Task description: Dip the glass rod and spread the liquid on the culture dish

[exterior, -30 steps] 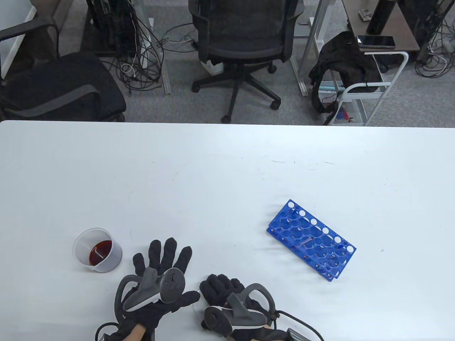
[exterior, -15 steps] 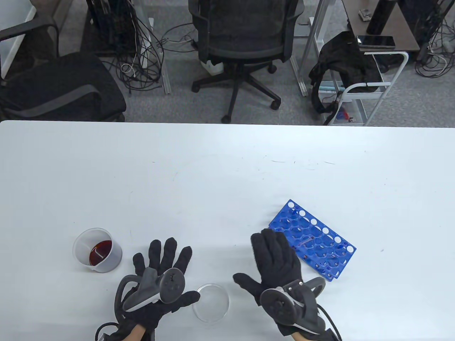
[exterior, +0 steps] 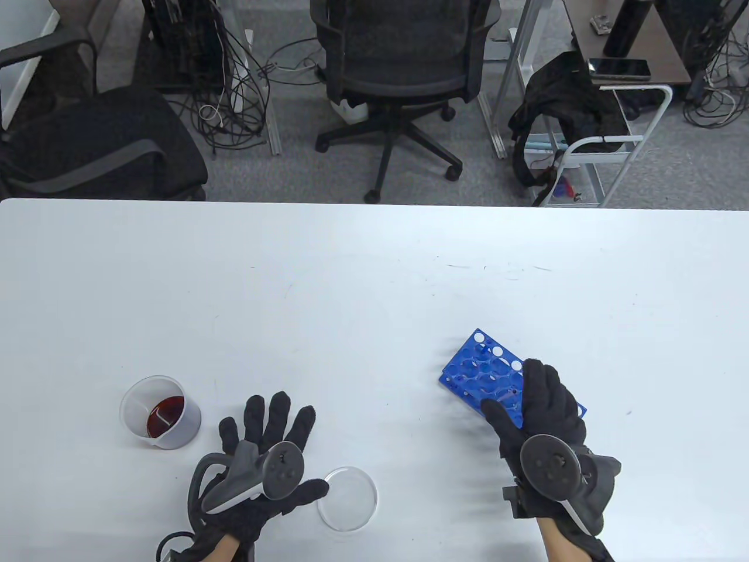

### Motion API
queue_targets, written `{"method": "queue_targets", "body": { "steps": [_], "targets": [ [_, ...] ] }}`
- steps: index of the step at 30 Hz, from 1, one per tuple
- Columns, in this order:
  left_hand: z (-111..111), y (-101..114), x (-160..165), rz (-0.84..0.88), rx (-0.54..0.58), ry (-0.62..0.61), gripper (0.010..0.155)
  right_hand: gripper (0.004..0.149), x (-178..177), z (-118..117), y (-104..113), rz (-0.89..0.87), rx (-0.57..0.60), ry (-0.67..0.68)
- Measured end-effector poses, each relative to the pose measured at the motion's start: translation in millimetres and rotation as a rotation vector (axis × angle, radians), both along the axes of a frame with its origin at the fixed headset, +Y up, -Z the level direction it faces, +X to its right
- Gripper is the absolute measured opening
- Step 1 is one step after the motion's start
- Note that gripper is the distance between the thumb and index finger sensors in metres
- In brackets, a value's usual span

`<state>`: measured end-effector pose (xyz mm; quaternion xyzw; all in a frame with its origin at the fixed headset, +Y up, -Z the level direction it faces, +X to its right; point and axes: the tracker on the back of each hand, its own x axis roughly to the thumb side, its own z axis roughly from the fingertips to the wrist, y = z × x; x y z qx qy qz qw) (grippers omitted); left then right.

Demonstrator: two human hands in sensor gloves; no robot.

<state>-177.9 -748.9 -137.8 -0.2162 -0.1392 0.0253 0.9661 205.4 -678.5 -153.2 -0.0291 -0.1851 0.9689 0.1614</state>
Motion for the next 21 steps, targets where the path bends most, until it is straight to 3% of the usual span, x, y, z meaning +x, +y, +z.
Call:
{"method": "queue_targets", "body": {
  "steps": [5,11,21],
  "targets": [
    [0.0,0.0,0.2,-0.005,-0.005,-0.001,0.104,0.066,4.5,-5.8,-16.7,-0.004,0.085,-0.023],
    [0.0,0.0,0.2,-0.006,-0.006,0.000,0.104,0.044,6.5,-15.6,-19.1,0.035,0.113,-0.001],
    [-0.2,-0.1,0.6,-0.007,-0.010,-0.002,0.104,0.041,5.4,-15.9,-14.4,0.067,0.117,0.022]
  ]
}}
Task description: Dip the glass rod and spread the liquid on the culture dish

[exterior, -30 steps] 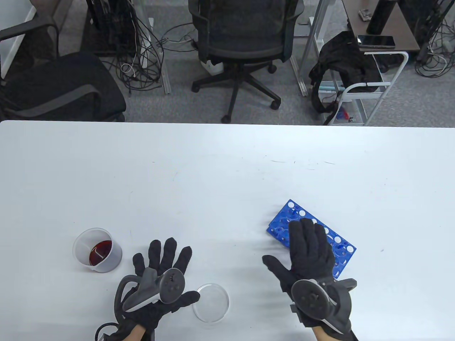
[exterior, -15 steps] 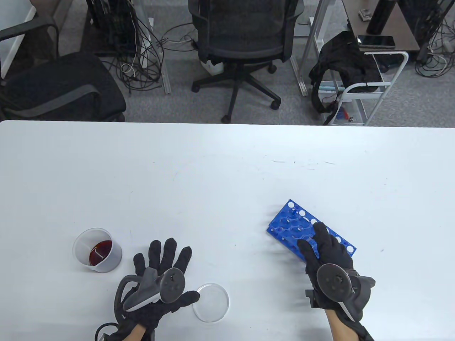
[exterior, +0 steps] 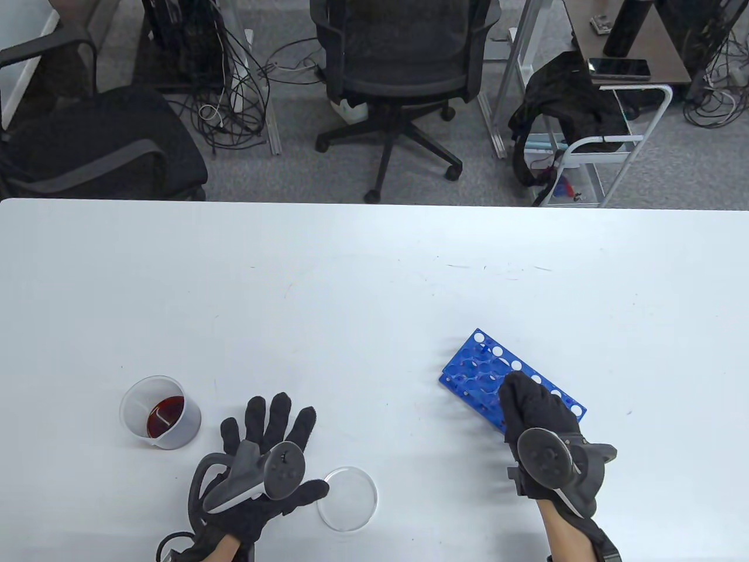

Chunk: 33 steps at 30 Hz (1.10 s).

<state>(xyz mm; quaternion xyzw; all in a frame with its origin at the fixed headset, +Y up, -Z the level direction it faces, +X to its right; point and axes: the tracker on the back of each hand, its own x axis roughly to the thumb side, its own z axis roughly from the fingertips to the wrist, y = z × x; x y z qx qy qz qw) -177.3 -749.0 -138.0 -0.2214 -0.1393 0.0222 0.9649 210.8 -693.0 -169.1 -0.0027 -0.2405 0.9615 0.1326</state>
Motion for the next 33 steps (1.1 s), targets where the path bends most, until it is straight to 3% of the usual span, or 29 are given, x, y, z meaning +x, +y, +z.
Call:
{"method": "queue_targets", "body": {
  "steps": [18,26,33],
  "targets": [
    [0.0,-0.3,0.9,0.002,-0.003,-0.004,0.104,0.040,-4.9,17.5,45.8,-0.021,0.082,0.029],
    [0.4,-0.4,1.7,0.005,0.003,-0.011,0.104,0.040,-35.8,36.4,67.6,-0.110,0.156,0.165],
    [0.7,0.3,1.5,0.015,0.011,-0.013,0.104,0.040,-80.7,49.9,73.7,-0.157,0.166,0.343]
  ]
}}
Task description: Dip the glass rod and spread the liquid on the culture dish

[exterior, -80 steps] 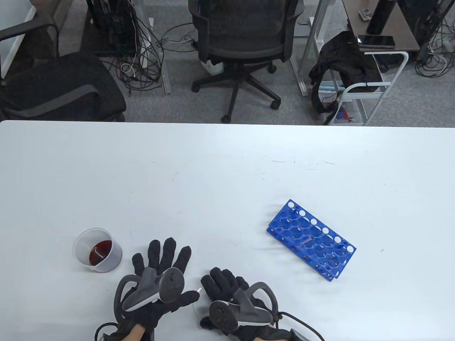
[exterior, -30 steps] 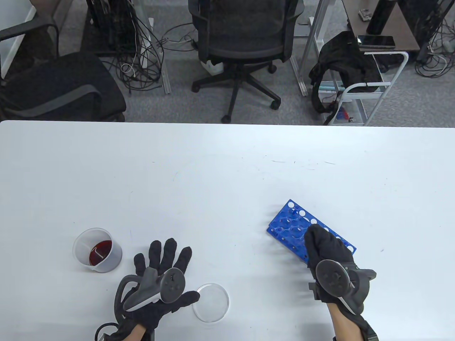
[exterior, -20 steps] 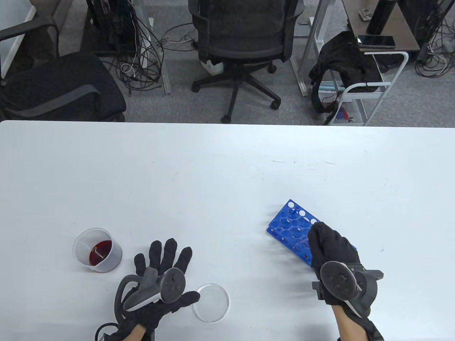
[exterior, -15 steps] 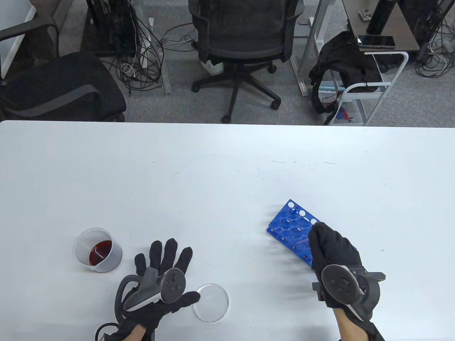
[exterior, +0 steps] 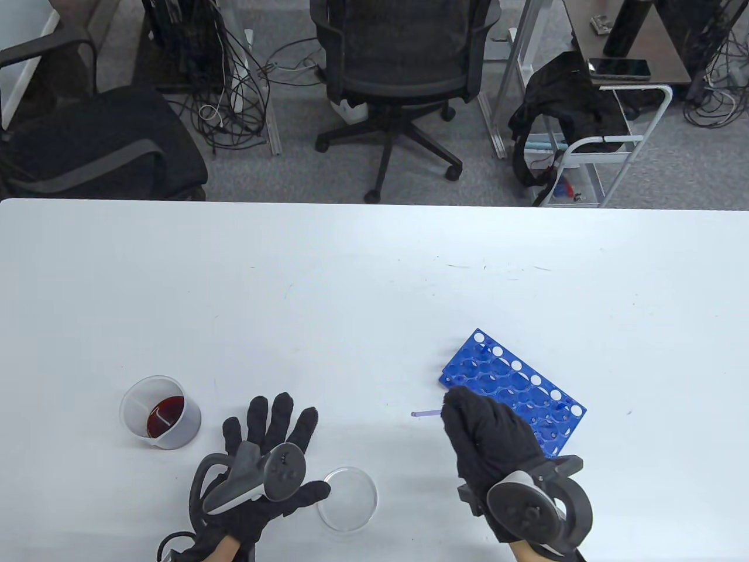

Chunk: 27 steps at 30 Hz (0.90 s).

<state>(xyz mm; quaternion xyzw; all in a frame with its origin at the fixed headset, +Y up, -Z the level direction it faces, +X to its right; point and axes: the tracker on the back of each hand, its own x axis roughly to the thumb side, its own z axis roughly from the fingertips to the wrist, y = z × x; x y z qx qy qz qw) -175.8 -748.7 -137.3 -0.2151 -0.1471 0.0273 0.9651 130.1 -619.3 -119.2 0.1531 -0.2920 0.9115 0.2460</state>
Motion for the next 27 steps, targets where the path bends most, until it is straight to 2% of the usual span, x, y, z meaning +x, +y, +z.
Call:
{"method": "queue_targets", "body": {
  "steps": [5,12,20,27],
  "targets": [
    [0.6,0.3,-0.5,0.011,0.003,-0.005,0.104,0.040,-33.4,7.1,-5.2,-0.046,-0.020,0.138],
    [1.5,1.5,-1.4,0.020,0.013,-0.010,0.104,0.040,-74.1,12.2,-19.1,-0.036,-0.038,0.249],
    [4.1,4.8,-3.5,0.039,0.044,-0.014,0.104,0.040,-108.4,16.7,-45.7,0.018,-0.075,0.313],
    [9.1,13.8,-4.9,0.085,0.116,-0.027,0.104,0.040,-122.3,18.8,-66.7,0.061,-0.102,0.335]
  ]
}}
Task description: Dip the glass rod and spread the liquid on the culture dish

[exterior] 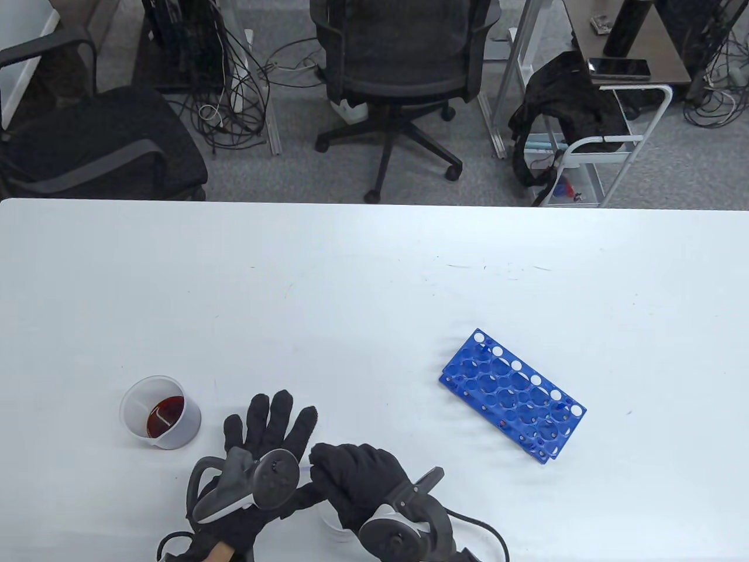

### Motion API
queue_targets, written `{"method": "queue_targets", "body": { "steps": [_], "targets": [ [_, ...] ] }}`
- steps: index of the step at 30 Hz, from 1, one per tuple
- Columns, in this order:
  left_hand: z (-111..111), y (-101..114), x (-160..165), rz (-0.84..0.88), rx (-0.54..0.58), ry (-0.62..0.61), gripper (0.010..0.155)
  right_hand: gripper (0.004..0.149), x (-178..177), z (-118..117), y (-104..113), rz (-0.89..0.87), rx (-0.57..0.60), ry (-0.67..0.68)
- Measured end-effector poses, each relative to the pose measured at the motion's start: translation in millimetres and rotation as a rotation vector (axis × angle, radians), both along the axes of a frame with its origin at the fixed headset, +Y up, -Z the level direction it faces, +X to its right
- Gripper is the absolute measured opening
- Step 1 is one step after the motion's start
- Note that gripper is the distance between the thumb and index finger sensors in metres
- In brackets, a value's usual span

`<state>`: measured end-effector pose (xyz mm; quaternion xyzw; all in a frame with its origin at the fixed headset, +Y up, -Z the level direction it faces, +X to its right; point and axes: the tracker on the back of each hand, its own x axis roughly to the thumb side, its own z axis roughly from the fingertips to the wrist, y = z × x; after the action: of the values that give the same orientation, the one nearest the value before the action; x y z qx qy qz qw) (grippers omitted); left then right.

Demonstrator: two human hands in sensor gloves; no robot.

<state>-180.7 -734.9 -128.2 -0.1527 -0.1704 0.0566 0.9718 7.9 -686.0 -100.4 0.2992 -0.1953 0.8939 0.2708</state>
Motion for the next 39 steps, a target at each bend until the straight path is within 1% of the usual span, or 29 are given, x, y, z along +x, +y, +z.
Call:
{"method": "queue_targets", "body": {
  "steps": [2,3,5,6,7,8,10,12,14,16,19,22,26,31,33,39],
  "targets": [
    [3.2,4.8,0.0,0.029,0.064,-0.004,0.105,0.040,-0.7,-0.3,-1.1,0.007,0.000,-0.002],
    [6.4,9.7,0.1,0.054,0.124,-0.009,0.105,0.041,-0.8,-0.7,-1.6,0.007,-0.002,-0.003],
    [12.5,18.6,0.8,0.093,0.213,-0.015,0.105,0.041,0.0,-2.0,-2.1,0.006,-0.006,-0.009],
    [15.3,22.0,0.9,0.109,0.240,-0.017,0.104,0.041,0.5,-2.5,-2.3,0.007,-0.007,-0.012],
    [19.3,25.8,1.1,0.135,0.298,-0.018,0.102,0.041,1.4,-3.2,-2.7,0.007,-0.008,-0.018],
    [22.4,28.9,1.6,0.157,0.360,-0.009,0.098,0.041,1.8,-4.0,-2.9,0.007,-0.010,-0.020],
    [26.5,32.9,2.5,0.183,0.445,-0.007,0.089,0.041,2.5,-5.1,-3.9,0.007,-0.017,-0.023],
    [28.8,34.0,3.7,0.225,0.492,-0.005,0.078,0.042,2.7,-5.6,-4.8,0.005,-0.021,-0.024],
    [30.1,34.3,5.2,0.246,0.501,-0.008,0.068,0.042,2.0,-5.5,-4.8,0.003,-0.024,-0.019],
    [32.7,33.9,7.5,0.283,0.562,-0.010,0.061,0.042,1.3,-5.3,-4.5,-0.009,-0.019,-0.019],
    [35.5,32.7,11.4,0.302,0.607,0.000,0.054,0.042,1.6,-5.7,-3.9,-0.030,-0.018,-0.014],
    [36.0,28.7,15.5,0.312,0.629,0.005,0.053,0.045,2.2,-5.2,-5.8,-0.042,-0.007,-0.014],
    [38.3,24.6,21.2,0.293,0.697,0.013,0.052,0.046,4.3,-6.5,-6.6,-0.059,-0.011,-0.010],
    [37.7,28.4,23.8,0.293,0.732,0.020,0.050,0.046,10.3,-10.1,1.1,-0.047,-0.029,-0.023],
    [38.0,30.1,24.5,0.296,0.736,0.017,0.049,0.046,12.6,-10.2,4.0,-0.044,-0.018,-0.024],
    [41.1,33.0,25.9,0.265,0.768,0.007,0.046,0.045,20.9,-12.1,10.1,-0.051,-0.055,-0.025]
  ]
}}
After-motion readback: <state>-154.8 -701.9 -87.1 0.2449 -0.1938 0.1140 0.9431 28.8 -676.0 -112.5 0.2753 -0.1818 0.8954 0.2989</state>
